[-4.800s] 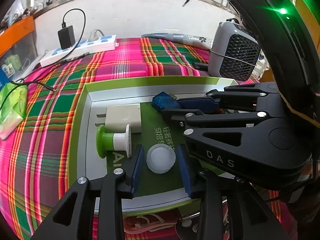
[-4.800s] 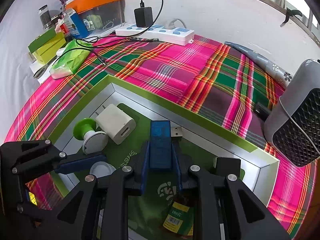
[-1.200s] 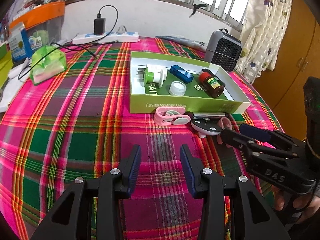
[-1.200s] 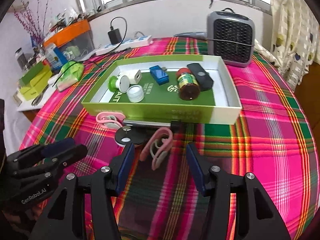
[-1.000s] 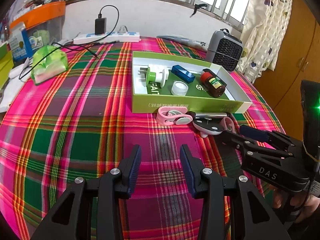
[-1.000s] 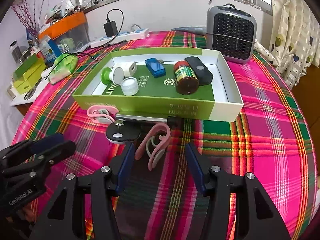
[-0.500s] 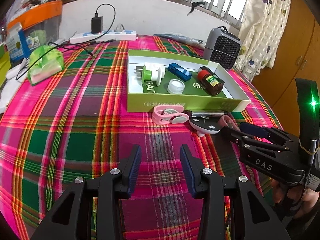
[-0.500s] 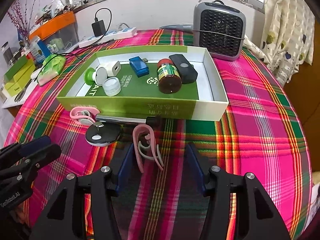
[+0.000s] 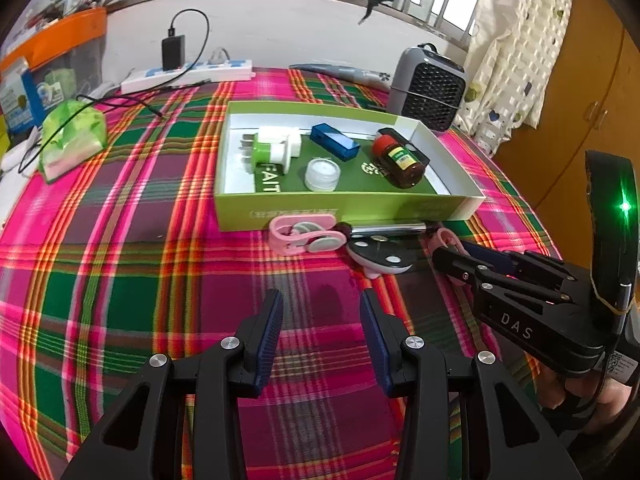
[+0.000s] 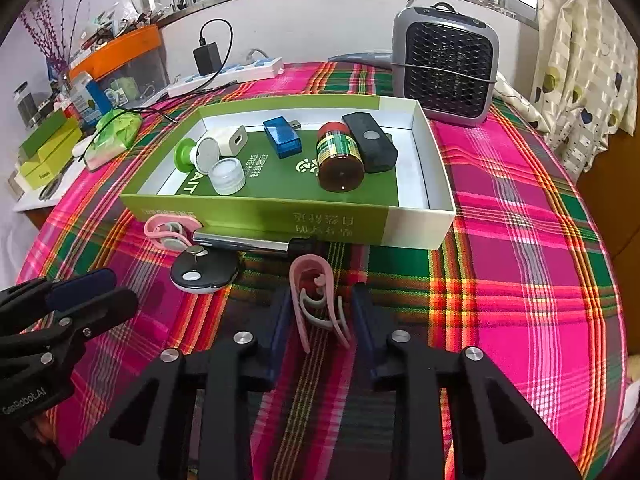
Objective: Organize rigid objects
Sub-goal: 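Reach the right gripper to the pink cable clip and grasp it, then grasp the black round disc with the left gripper while the right gripper holds the pink clip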
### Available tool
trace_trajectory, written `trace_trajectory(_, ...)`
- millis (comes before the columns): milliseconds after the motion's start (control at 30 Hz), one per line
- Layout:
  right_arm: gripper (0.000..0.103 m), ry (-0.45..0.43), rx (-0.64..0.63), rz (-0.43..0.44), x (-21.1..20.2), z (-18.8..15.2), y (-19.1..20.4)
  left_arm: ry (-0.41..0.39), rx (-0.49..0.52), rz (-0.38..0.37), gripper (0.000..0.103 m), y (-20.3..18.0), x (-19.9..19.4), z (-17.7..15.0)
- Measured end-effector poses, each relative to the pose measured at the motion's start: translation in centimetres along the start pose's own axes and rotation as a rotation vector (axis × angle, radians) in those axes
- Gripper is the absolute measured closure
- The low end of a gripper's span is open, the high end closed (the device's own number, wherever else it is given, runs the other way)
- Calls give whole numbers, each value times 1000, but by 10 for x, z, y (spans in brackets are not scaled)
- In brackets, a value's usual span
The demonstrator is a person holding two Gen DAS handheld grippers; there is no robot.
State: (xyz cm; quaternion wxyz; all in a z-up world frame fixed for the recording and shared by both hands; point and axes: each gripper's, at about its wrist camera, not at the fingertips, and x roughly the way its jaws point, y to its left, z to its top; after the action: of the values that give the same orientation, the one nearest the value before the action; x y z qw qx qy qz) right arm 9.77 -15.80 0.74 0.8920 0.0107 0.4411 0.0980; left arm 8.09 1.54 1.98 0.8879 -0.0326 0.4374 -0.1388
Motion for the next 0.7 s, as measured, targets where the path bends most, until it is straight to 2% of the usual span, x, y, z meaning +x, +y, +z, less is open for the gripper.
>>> trace_trajectory(67, 78, -2, 3, 7, 0, 0, -2, 3, 3, 3, 64, -4, 1, 1)
trace_trajectory(500, 78, -7, 22, 54, -4, -2, -20, 20, -8, -27, 64, -30, 13, 17)
trace_trajectory(600, 78, -8, 24, 64, -4, -2, -22, 24, -8, -15, 57, -35, 18, 21)
trace_trajectory(700, 78, -9, 24, 70, -4, -3, -22, 35, -22, -1, 56, -36, 24, 23)
